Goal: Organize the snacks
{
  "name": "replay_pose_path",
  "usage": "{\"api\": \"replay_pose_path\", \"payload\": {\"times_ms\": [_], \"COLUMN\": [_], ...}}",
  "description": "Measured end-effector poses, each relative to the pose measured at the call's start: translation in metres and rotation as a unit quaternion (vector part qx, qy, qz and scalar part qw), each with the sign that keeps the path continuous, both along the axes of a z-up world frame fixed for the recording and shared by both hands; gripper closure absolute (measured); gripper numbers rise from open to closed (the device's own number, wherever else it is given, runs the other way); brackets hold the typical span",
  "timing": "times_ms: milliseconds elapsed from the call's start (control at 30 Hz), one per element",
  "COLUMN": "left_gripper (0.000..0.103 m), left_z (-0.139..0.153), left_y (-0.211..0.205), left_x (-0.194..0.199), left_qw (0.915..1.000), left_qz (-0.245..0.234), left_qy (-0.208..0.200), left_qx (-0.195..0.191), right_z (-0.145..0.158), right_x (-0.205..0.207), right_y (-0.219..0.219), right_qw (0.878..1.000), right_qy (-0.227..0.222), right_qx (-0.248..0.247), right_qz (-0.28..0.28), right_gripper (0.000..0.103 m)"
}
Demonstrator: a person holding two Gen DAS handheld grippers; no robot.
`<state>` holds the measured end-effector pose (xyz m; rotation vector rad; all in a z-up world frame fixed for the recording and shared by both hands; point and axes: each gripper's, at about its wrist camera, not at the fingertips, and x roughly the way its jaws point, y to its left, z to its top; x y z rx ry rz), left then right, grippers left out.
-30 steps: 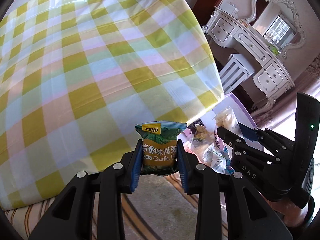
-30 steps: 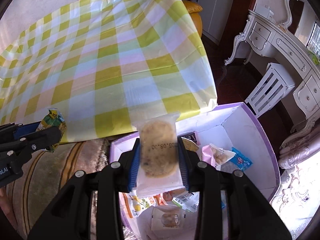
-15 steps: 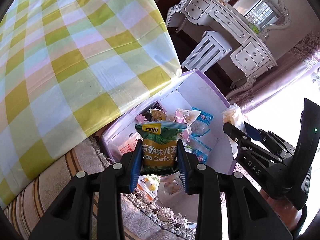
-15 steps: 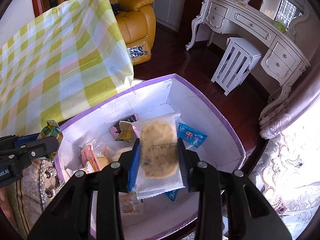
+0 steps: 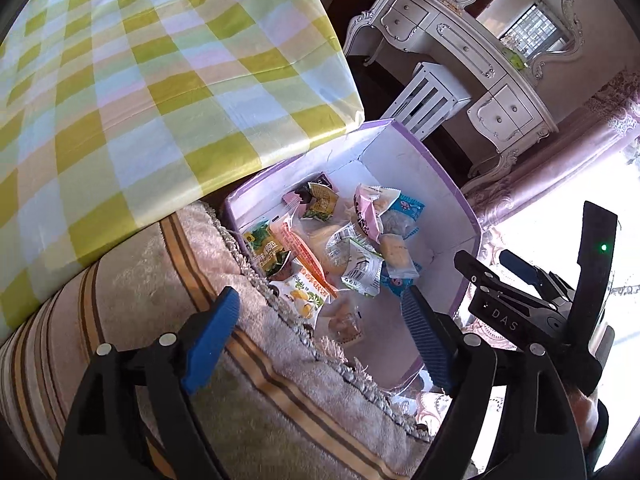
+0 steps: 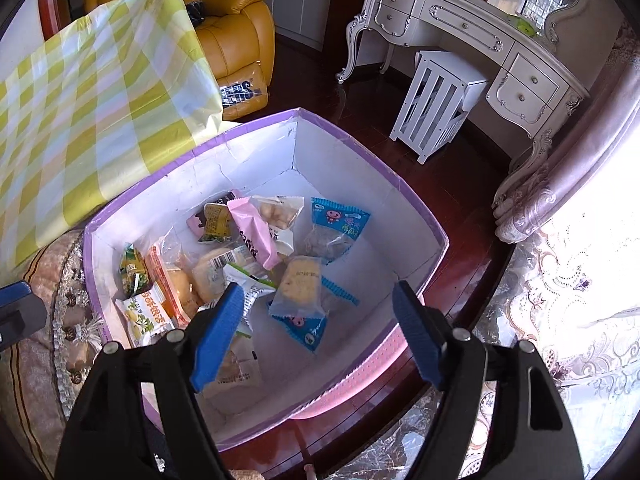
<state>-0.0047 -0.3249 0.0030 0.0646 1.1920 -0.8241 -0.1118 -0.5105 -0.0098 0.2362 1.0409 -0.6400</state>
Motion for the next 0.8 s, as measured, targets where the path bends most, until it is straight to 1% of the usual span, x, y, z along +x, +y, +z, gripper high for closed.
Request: {"api": "replay_pose_path", "payload": {"times_ms": [33, 167, 233, 300, 333, 400, 600, 800], "left_gripper": [0.015, 0.015, 0.014, 0.013, 0.007, 0.004, 0.004, 0.004], "left_z": [0.003, 0.006, 0.004, 0.002, 0.001, 0.001, 0.0, -0.002], "left_y": [0.004, 0.007, 0.005, 0.003, 0.003, 0.003, 0.002, 0.0], "left_x": [-0.007, -0.024, -0.025, -0.024, -0.023, -0.023, -0.022, -0.021], "left_qw": [0.9999, 0.9985, 0.9978, 0.9978, 0.9982, 0.9985, 0.9987, 0.9987], "left_qz": [0.0, -0.003, -0.007, -0.007, -0.011, -0.014, -0.014, -0.017], "left_qy": [-0.012, -0.047, -0.056, -0.055, -0.051, -0.047, -0.044, -0.042], "left_qx": [0.002, 0.026, 0.035, 0.037, 0.031, 0.026, 0.022, 0.026], "right_z": [0.0, 0.006, 0.009, 0.012, 0.014, 0.015, 0.013, 0.011], "right_x": [-0.004, -0.016, -0.019, -0.02, -0.019, -0.018, -0.013, -0.012], "right_y": [0.002, 0.007, 0.007, 0.007, 0.007, 0.007, 0.011, 0.013], "right_qw": [1.0, 1.0, 1.0, 1.0, 1.0, 1.0, 1.0, 1.0], "right_qy": [-0.001, -0.008, -0.011, -0.014, -0.015, -0.017, -0.01, -0.005], "right_qx": [0.003, 0.007, 0.009, 0.004, 0.002, 0.004, 0.003, 0.005], "right_qz": [-0.004, -0.008, -0.011, -0.012, -0.012, -0.012, -0.003, 0.004], "right_gripper": [0.026, 0.026, 0.026, 0.026, 0.026, 0.026, 0.026, 0.026]}}
